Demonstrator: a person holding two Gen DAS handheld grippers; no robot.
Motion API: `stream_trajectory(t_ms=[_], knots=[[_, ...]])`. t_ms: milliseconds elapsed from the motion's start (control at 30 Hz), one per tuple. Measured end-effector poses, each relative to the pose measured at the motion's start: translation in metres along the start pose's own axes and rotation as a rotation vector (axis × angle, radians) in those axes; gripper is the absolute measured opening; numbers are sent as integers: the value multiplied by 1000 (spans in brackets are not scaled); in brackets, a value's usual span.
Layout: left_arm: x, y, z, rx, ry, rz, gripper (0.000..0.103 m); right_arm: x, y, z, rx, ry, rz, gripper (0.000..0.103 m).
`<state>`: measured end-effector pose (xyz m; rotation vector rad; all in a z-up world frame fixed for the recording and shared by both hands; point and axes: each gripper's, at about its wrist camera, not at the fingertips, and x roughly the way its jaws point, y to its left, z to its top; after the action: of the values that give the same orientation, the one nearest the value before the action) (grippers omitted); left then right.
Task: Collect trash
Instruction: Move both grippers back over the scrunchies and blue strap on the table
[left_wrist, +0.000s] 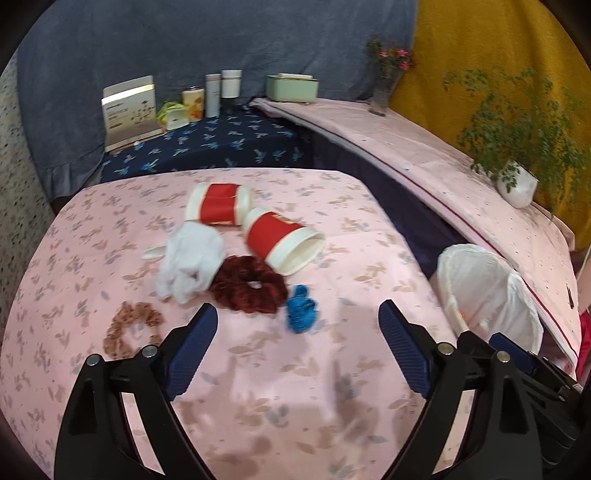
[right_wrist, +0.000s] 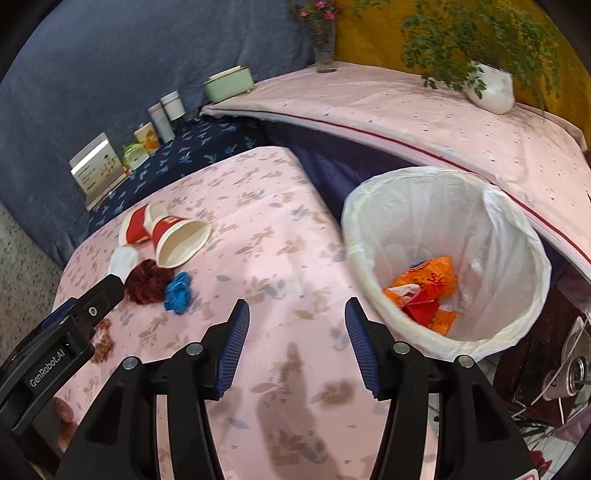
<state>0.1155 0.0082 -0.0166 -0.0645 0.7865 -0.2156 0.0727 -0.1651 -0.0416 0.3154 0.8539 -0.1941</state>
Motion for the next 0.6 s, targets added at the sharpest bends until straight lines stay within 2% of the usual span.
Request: stream_trajectory(t_ms=[67, 400, 600], knots=[[2, 14, -2, -23, 8, 20, 89, 4, 11, -2, -17, 9, 10, 53], [14, 86, -17, -155, 56, 120, 91, 25, 63, -16, -104, 63, 52, 53], [23, 117, -26, -207, 93, 157, 92, 40, 85, -18, -131, 86, 70, 53]])
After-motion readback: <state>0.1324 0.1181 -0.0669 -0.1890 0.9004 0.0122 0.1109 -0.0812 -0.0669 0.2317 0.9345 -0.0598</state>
